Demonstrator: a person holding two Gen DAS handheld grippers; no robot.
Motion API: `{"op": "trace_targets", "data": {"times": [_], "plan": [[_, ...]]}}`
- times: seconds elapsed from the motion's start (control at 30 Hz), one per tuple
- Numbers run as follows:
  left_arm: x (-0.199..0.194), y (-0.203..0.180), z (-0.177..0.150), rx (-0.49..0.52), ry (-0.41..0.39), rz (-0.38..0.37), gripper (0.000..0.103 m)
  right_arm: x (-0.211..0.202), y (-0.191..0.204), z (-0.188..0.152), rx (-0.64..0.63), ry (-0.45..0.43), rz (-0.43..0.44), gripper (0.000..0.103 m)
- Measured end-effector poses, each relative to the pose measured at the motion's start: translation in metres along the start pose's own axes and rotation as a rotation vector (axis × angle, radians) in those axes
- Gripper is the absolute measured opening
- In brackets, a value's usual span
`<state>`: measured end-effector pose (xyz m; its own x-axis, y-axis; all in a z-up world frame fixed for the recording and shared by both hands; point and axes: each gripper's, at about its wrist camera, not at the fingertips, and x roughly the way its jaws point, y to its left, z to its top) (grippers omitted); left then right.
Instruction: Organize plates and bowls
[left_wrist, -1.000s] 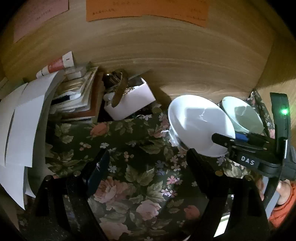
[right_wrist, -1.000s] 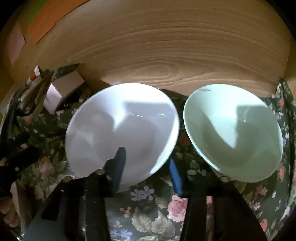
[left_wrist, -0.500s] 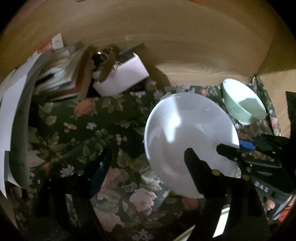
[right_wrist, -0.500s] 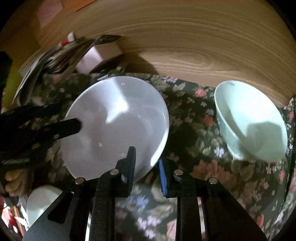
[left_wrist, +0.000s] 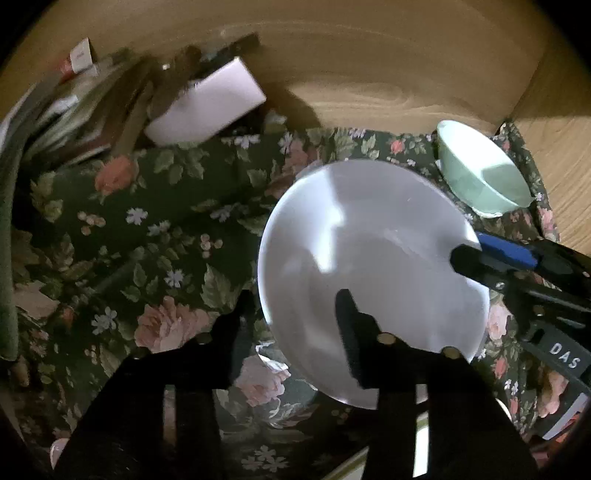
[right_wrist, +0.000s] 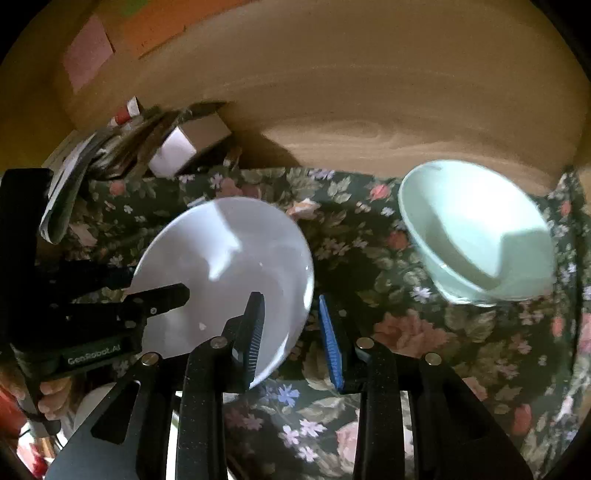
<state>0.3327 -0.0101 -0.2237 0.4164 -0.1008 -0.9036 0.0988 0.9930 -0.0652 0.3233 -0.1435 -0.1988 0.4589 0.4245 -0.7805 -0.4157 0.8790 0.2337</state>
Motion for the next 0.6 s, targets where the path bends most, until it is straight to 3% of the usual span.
{"op": "trace_targets", "data": {"times": [0.13,0.2,0.6], "plan": [[0.007,0.002,0.001,-0.011,0.03,-0.024,0.03,0.016,0.0,-0.006,0.019,0.038,0.032,0.027],[0.008,0.001,-0.001,-0.006,0.038,-0.037,0.02,0.021,0.001,-0.007,0.024,0.048,0.052,0.027],[-0.01,-0.008,-0.003,0.023,-0.034,-0.013,0.019,-0.002,0.006,-0.01,0.019,-0.014,0.025,0.024]]}}
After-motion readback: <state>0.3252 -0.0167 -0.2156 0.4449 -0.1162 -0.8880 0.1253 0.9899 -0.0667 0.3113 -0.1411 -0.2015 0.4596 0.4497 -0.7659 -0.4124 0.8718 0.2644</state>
